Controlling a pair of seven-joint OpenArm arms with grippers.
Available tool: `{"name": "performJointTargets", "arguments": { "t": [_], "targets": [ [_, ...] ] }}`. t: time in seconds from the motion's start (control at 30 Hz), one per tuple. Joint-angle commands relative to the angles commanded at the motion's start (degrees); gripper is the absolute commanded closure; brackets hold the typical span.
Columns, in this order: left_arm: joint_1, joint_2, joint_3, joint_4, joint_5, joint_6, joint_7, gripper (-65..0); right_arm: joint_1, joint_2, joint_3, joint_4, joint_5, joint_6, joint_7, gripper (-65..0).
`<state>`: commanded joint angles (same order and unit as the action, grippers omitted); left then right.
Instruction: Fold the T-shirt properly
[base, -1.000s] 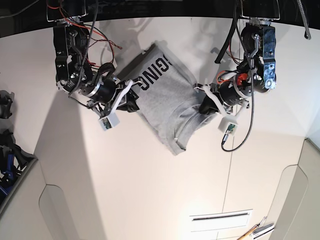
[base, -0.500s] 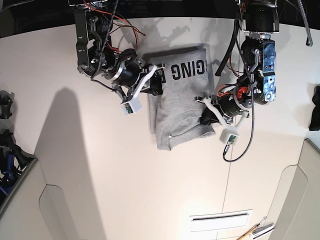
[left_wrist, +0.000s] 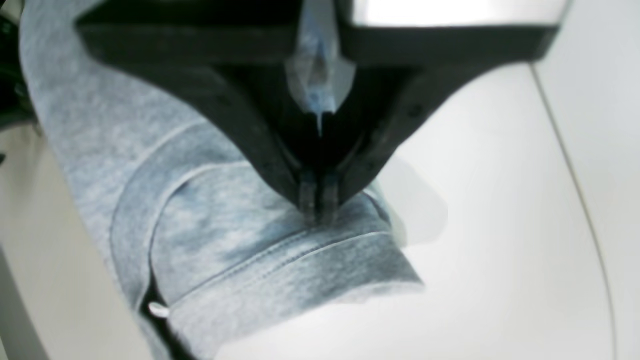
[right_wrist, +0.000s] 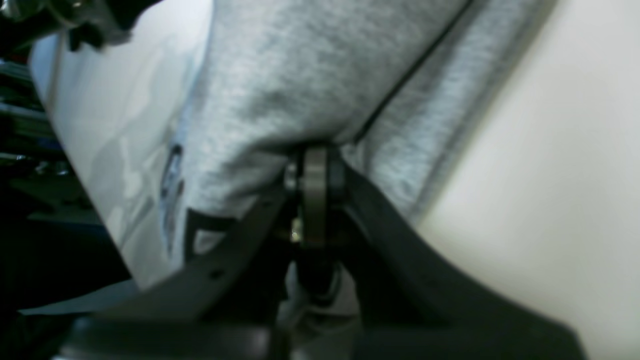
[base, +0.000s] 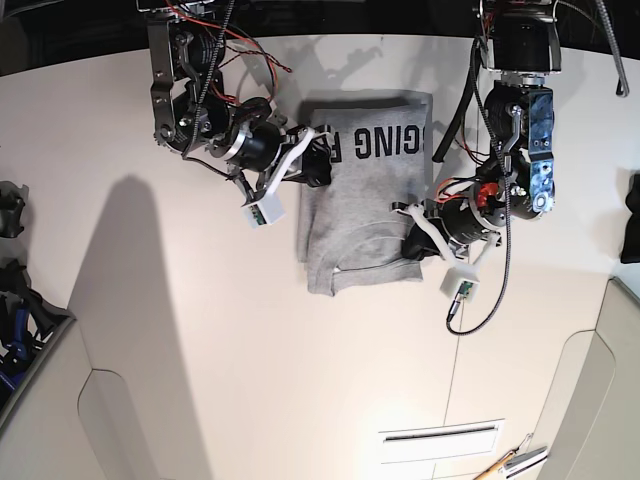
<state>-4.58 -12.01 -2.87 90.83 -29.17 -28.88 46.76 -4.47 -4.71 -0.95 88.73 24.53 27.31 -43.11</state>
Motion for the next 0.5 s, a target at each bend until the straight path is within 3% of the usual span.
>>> {"name": "performJointTargets", "arguments": {
  "t": [0.13, 0.3, 0.4, 0.5],
  "targets": [
    [1.1, -4.0, -0.2, 5.2, -3.3, 1.3, 3.0, 0.0, 0.0, 0.3, 0.0, 3.4, -1.6, -0.04, -0.9, 0.0],
    [7.8, -6.7, -1.1, 12.2, -3.8, 1.3, 3.0, 0.0, -0.3, 2.7, 0.0, 6.8, -1.6, -0.04, -2.6, 0.0],
    [13.5, -7.3, -4.7, 17.4, -4.0, 2.8, 3.1, 0.0, -2.6, 5.3, 0.0, 9.5, -1.6, -0.02, -2.8, 0.0],
    [20.0, -7.2, -10.5, 22.1, -4.1, 2.5, 3.1, 0.0, -7.0, 7.9, 0.0, 13.7, -1.6, -0.04, -2.3, 0.0]
  ]
}}
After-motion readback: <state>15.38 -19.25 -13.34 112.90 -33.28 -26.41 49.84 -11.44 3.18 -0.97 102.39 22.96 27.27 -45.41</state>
